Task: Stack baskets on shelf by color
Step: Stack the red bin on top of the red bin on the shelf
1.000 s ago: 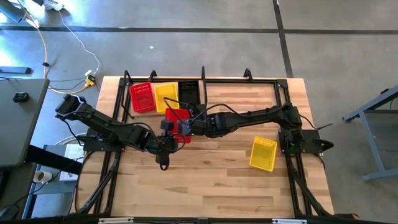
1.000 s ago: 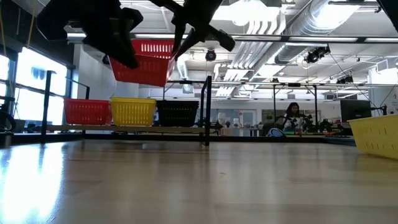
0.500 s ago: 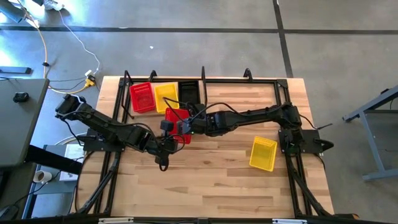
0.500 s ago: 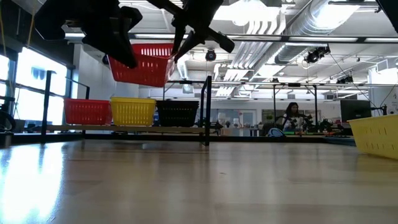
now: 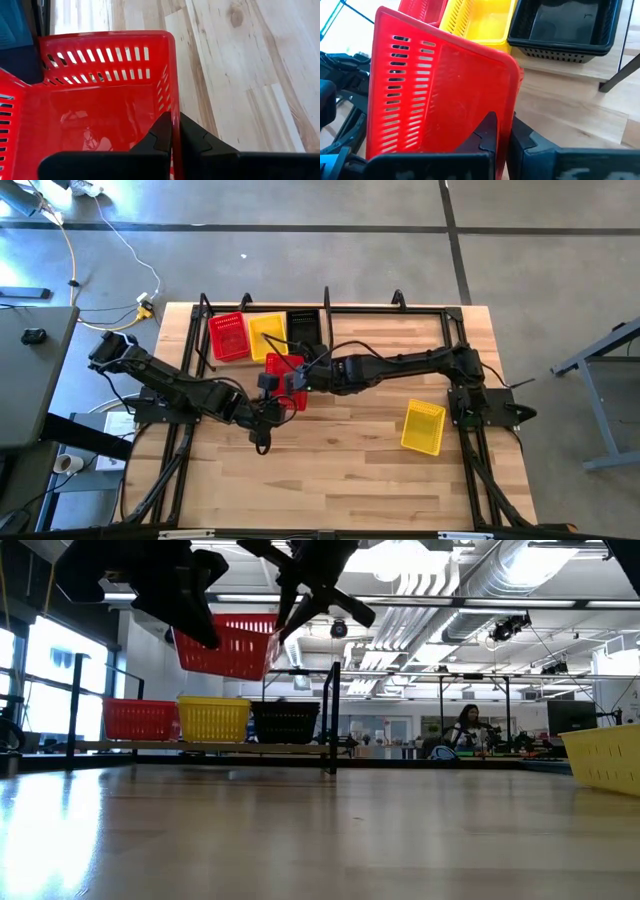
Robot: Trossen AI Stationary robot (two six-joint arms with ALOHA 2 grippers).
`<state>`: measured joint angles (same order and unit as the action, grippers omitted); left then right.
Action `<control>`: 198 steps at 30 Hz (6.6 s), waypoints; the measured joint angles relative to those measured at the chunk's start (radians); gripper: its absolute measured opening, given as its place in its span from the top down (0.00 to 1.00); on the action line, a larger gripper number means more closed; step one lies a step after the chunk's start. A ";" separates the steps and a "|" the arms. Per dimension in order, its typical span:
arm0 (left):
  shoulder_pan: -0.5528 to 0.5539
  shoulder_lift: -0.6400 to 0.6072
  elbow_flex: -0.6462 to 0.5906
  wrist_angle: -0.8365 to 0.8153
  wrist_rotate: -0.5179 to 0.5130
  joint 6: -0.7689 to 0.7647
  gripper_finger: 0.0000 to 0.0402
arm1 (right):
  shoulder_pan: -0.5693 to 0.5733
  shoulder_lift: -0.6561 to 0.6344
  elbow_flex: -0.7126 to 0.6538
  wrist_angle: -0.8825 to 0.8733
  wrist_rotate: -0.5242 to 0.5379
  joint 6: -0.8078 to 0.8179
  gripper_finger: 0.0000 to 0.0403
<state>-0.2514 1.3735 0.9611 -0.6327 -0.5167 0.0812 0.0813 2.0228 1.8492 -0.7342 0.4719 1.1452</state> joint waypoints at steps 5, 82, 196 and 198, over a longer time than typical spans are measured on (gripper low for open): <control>0.002 -0.001 0.000 -0.002 -0.016 0.015 1.00 | -0.022 -0.001 0.000 0.001 -0.043 -0.006 0.91; 0.675 -0.627 -0.208 -0.159 0.219 0.147 1.00 | -0.212 -0.404 0.002 -0.400 0.154 -0.364 0.63; 1.036 -0.468 -0.208 -0.230 0.418 0.286 0.88 | -0.213 -0.402 0.001 -0.390 0.145 -0.438 0.63; 1.036 -0.468 -0.208 -0.230 0.416 0.289 0.85 | -0.213 -0.402 0.001 -0.390 0.145 -0.436 0.63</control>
<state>0.7849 0.9051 0.7532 -0.8631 -0.1007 0.3698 -0.1312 1.6203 1.8503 -1.1240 0.6168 0.7093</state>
